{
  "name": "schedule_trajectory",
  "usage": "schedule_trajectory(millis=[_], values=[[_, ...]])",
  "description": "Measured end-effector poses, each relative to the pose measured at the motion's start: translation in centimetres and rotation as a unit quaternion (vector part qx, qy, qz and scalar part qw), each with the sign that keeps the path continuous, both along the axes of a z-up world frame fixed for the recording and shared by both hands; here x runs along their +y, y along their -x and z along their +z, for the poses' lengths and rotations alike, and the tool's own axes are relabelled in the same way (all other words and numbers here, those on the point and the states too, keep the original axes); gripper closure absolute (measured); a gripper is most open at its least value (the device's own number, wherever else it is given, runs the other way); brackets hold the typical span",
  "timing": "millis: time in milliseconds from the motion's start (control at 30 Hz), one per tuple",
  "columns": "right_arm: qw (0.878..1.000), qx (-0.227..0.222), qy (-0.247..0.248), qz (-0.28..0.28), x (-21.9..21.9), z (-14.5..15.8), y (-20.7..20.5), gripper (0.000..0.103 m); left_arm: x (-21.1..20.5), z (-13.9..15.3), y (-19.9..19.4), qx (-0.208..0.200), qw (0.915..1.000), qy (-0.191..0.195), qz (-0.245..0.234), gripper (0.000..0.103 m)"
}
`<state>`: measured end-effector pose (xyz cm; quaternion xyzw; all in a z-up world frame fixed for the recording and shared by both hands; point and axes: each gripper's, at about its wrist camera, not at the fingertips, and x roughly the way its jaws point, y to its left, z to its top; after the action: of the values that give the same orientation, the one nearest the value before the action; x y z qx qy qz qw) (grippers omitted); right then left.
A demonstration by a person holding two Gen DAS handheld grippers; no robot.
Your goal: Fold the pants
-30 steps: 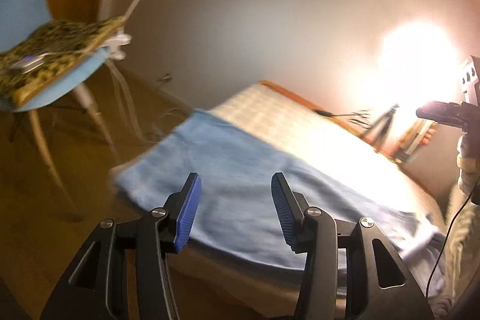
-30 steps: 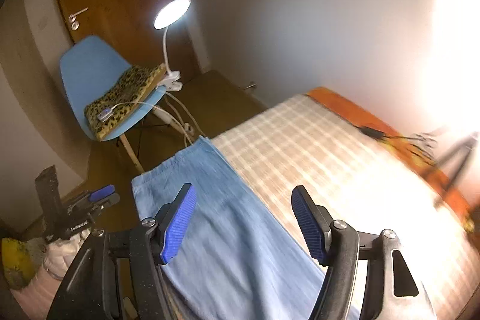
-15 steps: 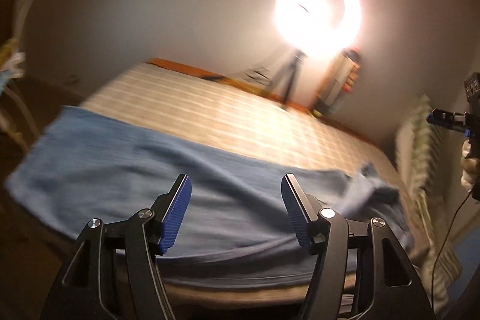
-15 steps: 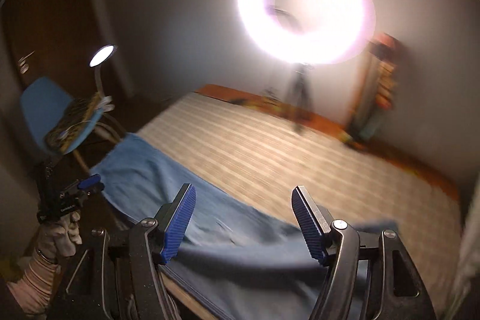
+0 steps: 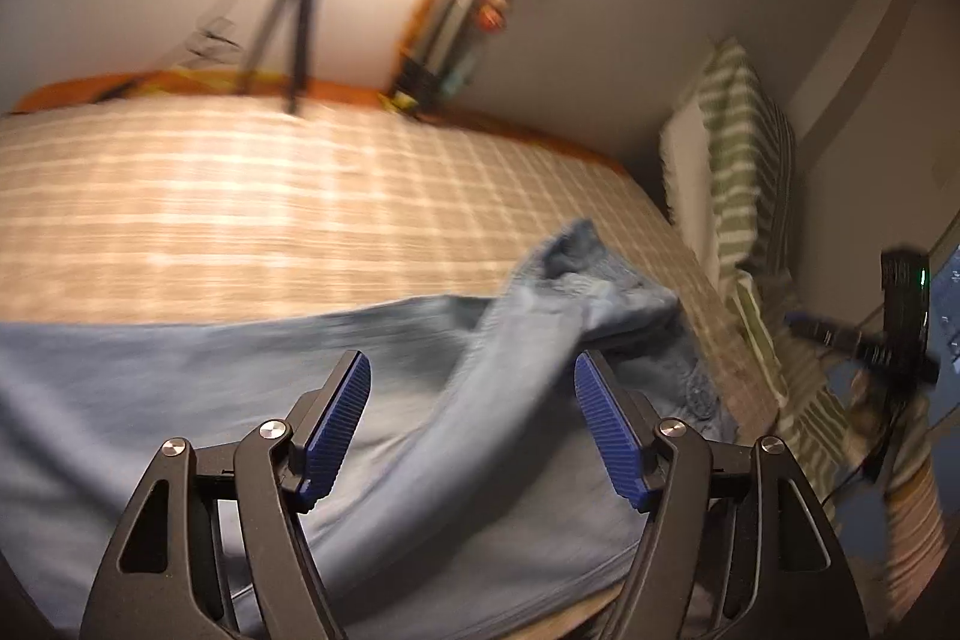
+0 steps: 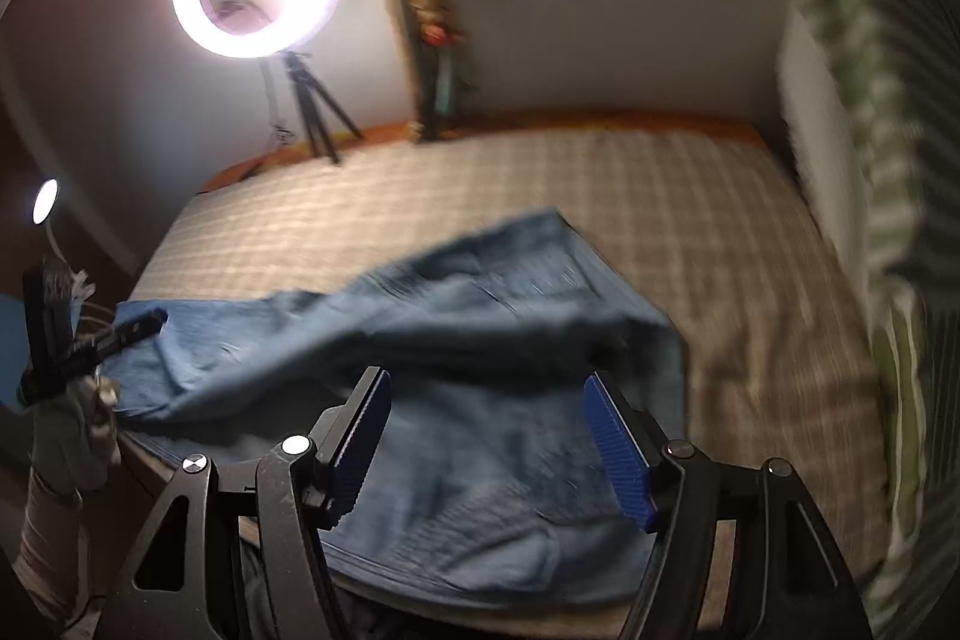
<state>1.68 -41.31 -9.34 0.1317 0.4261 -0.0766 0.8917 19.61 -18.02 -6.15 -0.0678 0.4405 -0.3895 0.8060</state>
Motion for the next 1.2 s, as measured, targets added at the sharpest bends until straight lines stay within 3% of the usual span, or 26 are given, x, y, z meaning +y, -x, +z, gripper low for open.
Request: schedule_trajectory(millis=[167,300,467,733,800,867,967,1067,1200], values=[[0.999,0.018,-0.015,-0.027,-2.3,-4.3,2.4,0.034,-7.3,-2.1,-2.4,0.040,0.9985,-0.016,-0.034,0.032],[0.998,0.023,-0.033,-0.039,-3.4,-6.8,3.9,0.034,-11.3,-4.1,-4.4,0.059,0.9969,-0.043,-0.030,0.032],[0.998,0.024,-0.042,-0.043,-4.2,-8.1,4.9,0.034,-14.2,-6.0,-6.6,0.093,0.9938,-0.058,-0.020,0.032],[0.997,0.028,-0.050,-0.045,-5.4,-9.8,4.9,0.034,-17.0,-8.4,-7.2,0.105,0.9893,-0.099,-0.022,0.035],[0.997,0.032,-0.049,-0.045,-5.5,-10.4,4.7,0.034,-17.0,-8.3,-7.0,0.099,0.9904,-0.093,-0.021,0.043],[0.997,0.034,-0.052,-0.046,-5.7,-10.9,4.7,0.034,-17.1,-8.5,-7.0,0.101,0.9904,-0.092,-0.020,0.069],[0.996,0.037,-0.058,-0.049,-6.0,-11.5,4.7,0.034,-17.3,-8.6,-6.7,0.091,0.9922,-0.079,-0.030,0.092],[0.996,0.040,-0.058,-0.051,-6.2,-11.9,4.7,0.034,-17.8,-7.5,-5.8,0.051,0.9945,-0.083,-0.038,0.095],[0.995,0.048,-0.063,-0.055,-6.5,-12.6,4.7,0.034,-17.7,-5.0,-4.6,0.024,0.9969,-0.052,-0.054,0.096]])
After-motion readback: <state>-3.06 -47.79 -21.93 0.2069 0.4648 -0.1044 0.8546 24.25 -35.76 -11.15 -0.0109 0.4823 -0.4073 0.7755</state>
